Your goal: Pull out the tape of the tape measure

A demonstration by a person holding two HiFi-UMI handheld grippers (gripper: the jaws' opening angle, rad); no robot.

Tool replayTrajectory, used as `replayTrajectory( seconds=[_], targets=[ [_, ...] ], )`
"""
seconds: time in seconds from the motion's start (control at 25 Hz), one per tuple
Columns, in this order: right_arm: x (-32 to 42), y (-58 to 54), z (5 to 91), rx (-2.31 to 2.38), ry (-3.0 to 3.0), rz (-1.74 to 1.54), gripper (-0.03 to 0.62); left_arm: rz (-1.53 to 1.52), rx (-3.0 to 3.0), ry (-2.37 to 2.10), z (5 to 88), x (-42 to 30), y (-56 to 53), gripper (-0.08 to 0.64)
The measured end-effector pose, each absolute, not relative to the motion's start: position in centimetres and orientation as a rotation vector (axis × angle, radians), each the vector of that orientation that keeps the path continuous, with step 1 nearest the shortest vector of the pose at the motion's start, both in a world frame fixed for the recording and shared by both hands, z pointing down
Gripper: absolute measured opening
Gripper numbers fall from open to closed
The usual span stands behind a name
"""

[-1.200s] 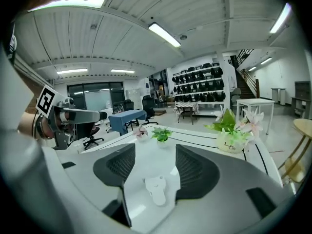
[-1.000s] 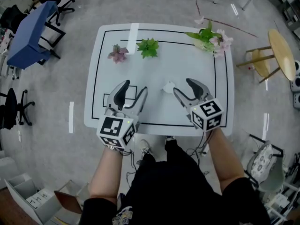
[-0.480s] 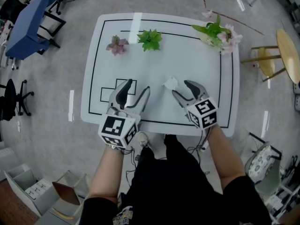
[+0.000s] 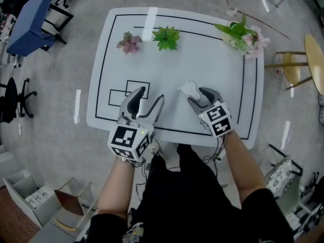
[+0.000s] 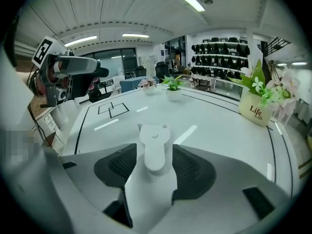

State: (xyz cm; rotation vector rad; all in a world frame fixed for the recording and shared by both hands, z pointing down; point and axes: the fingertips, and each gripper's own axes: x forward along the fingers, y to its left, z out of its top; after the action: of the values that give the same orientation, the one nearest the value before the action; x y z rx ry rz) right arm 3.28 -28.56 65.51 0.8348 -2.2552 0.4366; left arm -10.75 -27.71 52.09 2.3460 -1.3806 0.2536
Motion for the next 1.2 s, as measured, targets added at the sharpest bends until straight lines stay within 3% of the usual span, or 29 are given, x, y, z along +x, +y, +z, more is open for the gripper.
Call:
replayTrajectory(
  seconds=[0.32,0.44,1.2],
  targets=[
    [3.3,-28.7,66.4,0.843,-2.202,0.427,0.183,0.245,2.331,-1.394,52.2,-11.3,-27.3,0.238],
    [3.3,-28.7,66.3,0.848,-2.196,0.431,0.137,0.245,2.329,-1.394,52.2,-11.4,-27.1,0.238],
    [2.4,-26.8,59.1,0.877,-2.347,0.629,0.133,0.292,2.397,-1.294,51.2,-9.5,-25.0,0.238]
  ],
)
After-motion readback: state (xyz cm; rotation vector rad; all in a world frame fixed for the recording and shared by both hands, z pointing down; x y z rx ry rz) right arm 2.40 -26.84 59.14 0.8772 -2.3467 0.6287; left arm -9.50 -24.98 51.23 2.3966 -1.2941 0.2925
